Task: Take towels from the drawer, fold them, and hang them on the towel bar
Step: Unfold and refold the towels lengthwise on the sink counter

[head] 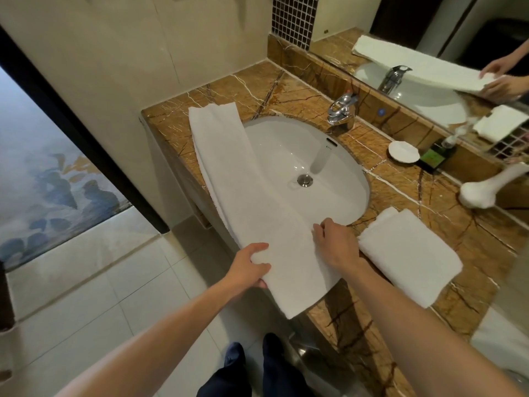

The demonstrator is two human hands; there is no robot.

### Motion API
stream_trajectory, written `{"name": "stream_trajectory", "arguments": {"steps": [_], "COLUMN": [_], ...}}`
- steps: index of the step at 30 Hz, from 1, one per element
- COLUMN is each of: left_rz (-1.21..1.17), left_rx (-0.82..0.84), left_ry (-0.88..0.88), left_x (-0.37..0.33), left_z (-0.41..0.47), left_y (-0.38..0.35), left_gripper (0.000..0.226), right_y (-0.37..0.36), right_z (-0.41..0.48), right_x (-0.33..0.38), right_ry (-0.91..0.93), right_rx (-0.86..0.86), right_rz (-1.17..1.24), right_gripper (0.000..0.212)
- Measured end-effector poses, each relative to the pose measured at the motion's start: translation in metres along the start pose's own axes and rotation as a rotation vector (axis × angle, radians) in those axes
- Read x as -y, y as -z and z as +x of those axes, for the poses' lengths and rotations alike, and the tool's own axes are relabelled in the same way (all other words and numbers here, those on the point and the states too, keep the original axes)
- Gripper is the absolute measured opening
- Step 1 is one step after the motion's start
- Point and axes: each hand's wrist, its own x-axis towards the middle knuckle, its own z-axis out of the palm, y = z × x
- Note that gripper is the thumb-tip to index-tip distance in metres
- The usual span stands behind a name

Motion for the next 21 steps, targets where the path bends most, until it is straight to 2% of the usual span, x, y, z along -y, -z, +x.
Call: {"name": "stream_trajectory", "arguments": {"steps": [4,9,11,16,21], "left_rz": [0.064,0.089,0.295,0.827,1.305], "left_rx": [-0.024,-0.009,-0.06,-0.386,-0.319], "left_ry": [-0.029,-0.068,-0.145,-0.259,-0.307], "left_x": [0.006,0.015,0.019,0.013,-0.009], "left_z": [0.002,0.005,0.006,0.014,0.043], "left_y": [-0.002,-0.002,-0.001,0.008,0.029], "left_gripper": [0.05,0.047,0.046,0.057,0.068], "right_y": [-0.002,-0.015,-0.014,-0.008,-0.017], "right_z": [-0.008,-0.023,-0.024,-0.014,0.002], "right_x": [0.002,0.006,0.009,0.027,0.057], "right_ry": [0.025,0.159,0.154,0.226,0.386], "right_rx": [0.11,0.014,-0.012,-0.095,0.051], "right_rz": [0.022,-0.272,-0.334,-0.313,-0.26], "right_gripper": [0.037,0.032,0.03,0.025,0.042]}}
